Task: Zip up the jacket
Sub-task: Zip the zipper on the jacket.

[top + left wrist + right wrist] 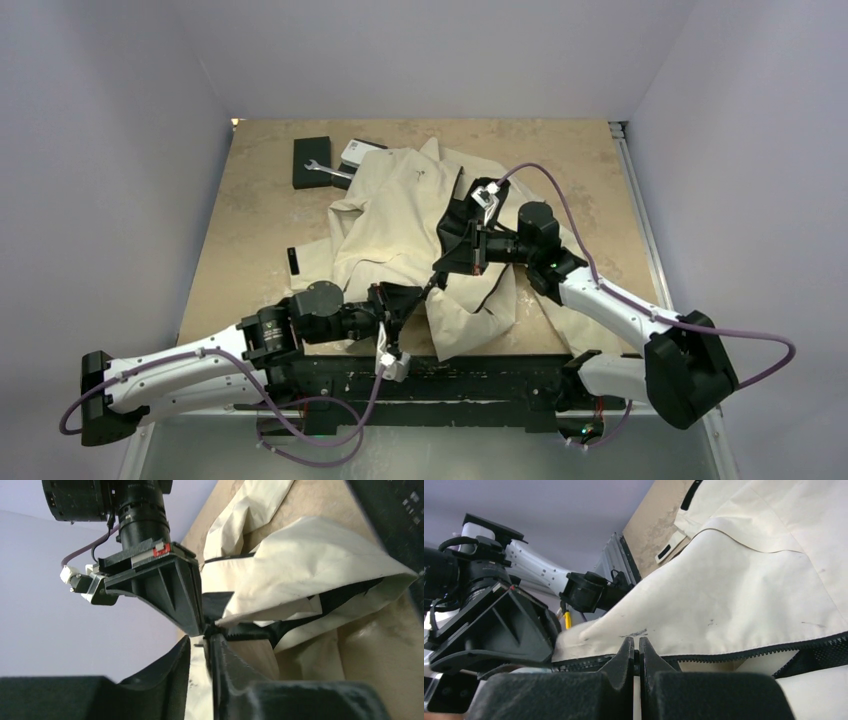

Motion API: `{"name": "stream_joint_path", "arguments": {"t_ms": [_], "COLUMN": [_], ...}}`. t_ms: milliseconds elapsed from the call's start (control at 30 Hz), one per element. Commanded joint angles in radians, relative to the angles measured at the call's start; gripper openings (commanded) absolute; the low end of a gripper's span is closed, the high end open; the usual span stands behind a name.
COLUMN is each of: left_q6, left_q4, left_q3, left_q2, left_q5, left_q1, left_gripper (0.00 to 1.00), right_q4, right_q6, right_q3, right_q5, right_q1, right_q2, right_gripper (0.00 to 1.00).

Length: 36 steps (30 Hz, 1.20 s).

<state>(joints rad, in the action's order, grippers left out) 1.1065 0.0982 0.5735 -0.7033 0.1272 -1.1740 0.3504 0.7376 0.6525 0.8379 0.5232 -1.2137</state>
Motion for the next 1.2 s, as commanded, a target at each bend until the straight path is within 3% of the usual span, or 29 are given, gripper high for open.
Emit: {"name": "stream_joint_path", "arguments": {"t_ms": [0,167,300,367,600,700,833,967,1167], "left_q6": [0.012,0.028,0.047,0.061,0.126,0.167,0.260,0.382,0.504], "left_q4": [-0.024,-0.031,-0.003,0.025,0.023,0.003,-0.052,-0.045,0.136], "left_q3": [0.010,0.002,0.004,0.005,-0.015,-0.004,0.025,0.116,0.298], "left_q2": [0.013,-0.034,-0.061,-0.078,-0.084,-0.085,-0.092,-0.114,-0.130], "left_q5": [0.081,0.064,0.076,0.065,0.011,0.019,0.033,-0.017,-0.076], "left_q1": [-0.010,-0.010,-0.010,-0.010,-0.010,-0.010,-0.010,-0.009,-0.001], "left_gripper": [0.31,0.55,0.57,0.53,0.24,0.01,0.00,0.00,0.00], "right_q4": [0.013,0.037,0.047,0.041,0.041,0.044,0.048,-0.065,-0.160], "right_q6": [-0.024,0.004,0.014,0.012,0.012,0.010,0.015,-0.107,-0.218], "right_q3": [0.049,0.031,0.016,0.016,0.011,0.012,0.040,0.205,0.485], "right_q5": [-0.021,0.014,0.025,0.026,0.034,0.043,0.041,-0.002,-0.056], "right_q1": [-0.005,-0.003,-0.003,-0.003,-0.003,-0.003,-0.007,-0.069,-0.218], "right_q2": [-0.002,0.021,0.031,0.034,0.037,0.020,-0.030,-0.120,-0.282], "right_gripper": [0.00,0.00,0.00,0.00,0.00,0.00,0.00,0.00,0.00]}}
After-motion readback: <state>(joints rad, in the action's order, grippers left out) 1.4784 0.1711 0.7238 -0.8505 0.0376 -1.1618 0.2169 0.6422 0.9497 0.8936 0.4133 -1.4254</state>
